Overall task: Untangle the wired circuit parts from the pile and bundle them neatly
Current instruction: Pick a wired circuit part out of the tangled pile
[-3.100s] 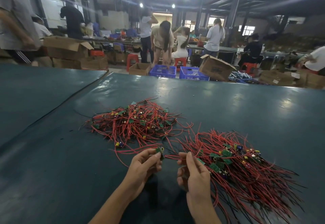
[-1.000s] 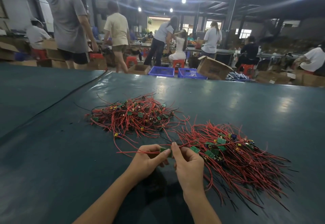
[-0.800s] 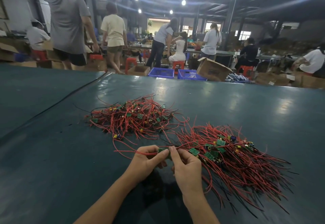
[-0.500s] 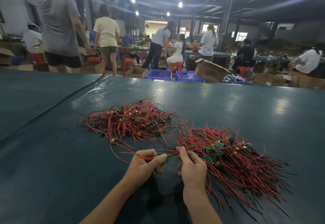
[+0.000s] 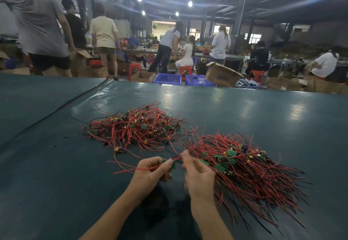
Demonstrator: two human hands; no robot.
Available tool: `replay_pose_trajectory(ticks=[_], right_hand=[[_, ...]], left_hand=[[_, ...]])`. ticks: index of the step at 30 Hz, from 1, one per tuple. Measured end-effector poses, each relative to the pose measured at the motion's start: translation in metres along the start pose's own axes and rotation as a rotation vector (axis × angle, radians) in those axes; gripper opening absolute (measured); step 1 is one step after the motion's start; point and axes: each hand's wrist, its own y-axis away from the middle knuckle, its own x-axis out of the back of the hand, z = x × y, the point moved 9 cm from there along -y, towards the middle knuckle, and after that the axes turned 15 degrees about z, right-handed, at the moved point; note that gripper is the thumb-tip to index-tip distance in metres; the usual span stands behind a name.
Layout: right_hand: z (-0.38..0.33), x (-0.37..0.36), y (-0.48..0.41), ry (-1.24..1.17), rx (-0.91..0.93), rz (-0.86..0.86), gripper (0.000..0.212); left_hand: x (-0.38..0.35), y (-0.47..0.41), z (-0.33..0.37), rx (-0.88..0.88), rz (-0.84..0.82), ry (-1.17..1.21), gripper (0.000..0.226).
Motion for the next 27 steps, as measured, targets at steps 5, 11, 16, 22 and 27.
replay_pose_trajectory(ticks=[5,11,16,22,27], right_hand=[[0.003,-0.011,0.010,0.124,0.066,-0.054,0.028],[-0.003,0.029,-0.022,-0.119,-0.059,0.220,0.026],[-0.020,0.026,-0.011,-0.208,0.057,0.188,0.028],[-0.052,0.022,0.016,-0.136,0.445,0.192,0.028],[-0.087,0.014,0.052,0.046,0.969,0.188,0.017]], left_hand=[[-0.003,0.003,0.005,-0.012,-0.027,-0.063,0.030],[0.001,0.002,0.010,0.010,-0.007,-0.001,0.031],[0.013,0.000,0.004,0.151,0.172,0.123,0.034],[0.012,0.001,-0.011,0.388,0.280,0.329,0.039],[0.005,0.007,0.015,-0.063,0.184,-0.148,0.030]])
